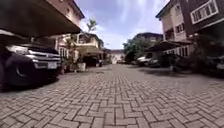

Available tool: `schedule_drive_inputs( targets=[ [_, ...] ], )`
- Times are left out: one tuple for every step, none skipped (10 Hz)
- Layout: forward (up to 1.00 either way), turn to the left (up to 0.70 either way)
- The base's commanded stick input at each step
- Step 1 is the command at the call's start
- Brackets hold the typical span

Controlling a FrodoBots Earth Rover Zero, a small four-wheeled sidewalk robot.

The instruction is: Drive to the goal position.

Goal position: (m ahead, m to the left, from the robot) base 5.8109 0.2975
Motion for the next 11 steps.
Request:
schedule_drive_inputs(
  targets=[
    [0.69, 0.03],
    [0.69, 0.03],
    [0.69, 0.03],
    [0.69, 0.03],
    [0.69, 0.03],
    [0.69, 0.03],
    [0.69, 0.03],
    [0.69, 0.03],
    [0.69, 0.03],
    [0.69, 0.03],
    [0.69, 0.03]
  ],
)
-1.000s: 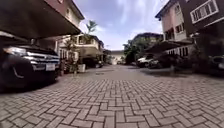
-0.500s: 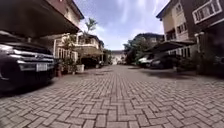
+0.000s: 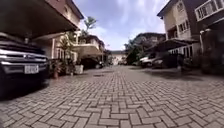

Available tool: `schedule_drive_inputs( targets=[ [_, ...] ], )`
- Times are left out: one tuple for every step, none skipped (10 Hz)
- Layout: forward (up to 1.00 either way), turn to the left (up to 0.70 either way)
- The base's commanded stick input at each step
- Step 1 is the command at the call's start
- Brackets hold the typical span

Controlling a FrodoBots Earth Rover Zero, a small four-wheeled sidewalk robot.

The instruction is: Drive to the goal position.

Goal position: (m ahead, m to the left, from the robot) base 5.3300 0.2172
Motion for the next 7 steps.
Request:
schedule_drive_inputs(
  targets=[
    [0.69, 0.03],
    [0.69, 0.03],
    [0.69, 0.03],
    [0.69, 0.03],
    [0.69, 0.03],
    [0.69, 0.03],
    [0.69, 0.03]
  ],
)
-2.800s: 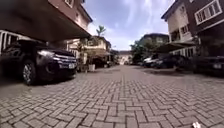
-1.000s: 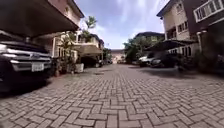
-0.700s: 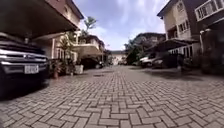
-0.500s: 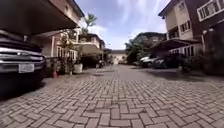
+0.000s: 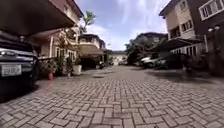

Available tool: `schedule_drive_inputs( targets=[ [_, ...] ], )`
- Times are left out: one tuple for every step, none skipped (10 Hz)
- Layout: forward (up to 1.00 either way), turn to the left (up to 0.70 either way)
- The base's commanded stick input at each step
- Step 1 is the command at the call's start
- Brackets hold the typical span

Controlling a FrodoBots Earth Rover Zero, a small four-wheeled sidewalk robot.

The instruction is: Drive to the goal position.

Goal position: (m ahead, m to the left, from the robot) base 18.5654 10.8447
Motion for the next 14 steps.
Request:
schedule_drive_inputs(
  targets=[
    [0.69, 0.03],
    [0.69, 0.03],
    [0.69, 0.03],
    [0.69, 0.03],
    [0.69, 0.03],
    [0.69, 0.03],
    [0.69, -0.09],
    [0.69, -0.34],
    [0.69, -0.27],
    [0.69, -0.14],
    [0.69, 0.03],
    [0.69, 0.03],
    [0.69, 0.03],
    [0.69, 0.03]
  ],
)
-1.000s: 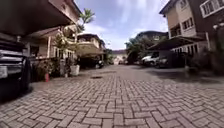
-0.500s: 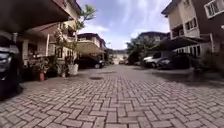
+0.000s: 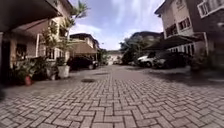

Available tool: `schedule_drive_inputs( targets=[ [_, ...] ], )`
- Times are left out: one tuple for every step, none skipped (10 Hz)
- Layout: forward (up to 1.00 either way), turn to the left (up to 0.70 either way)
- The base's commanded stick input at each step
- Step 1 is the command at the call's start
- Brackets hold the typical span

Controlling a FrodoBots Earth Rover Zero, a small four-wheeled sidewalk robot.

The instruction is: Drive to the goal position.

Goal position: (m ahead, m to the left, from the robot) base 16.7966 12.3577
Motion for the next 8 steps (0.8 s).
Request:
schedule_drive_inputs(
  targets=[
    [0.69, -0.24],
    [0.69, -0.26],
    [0.69, -0.1],
    [0.69, -0.02],
    [0.69, 0.03],
    [0.69, 0.03],
    [0.69, 0.03],
    [0.69, 0.03]
  ],
)
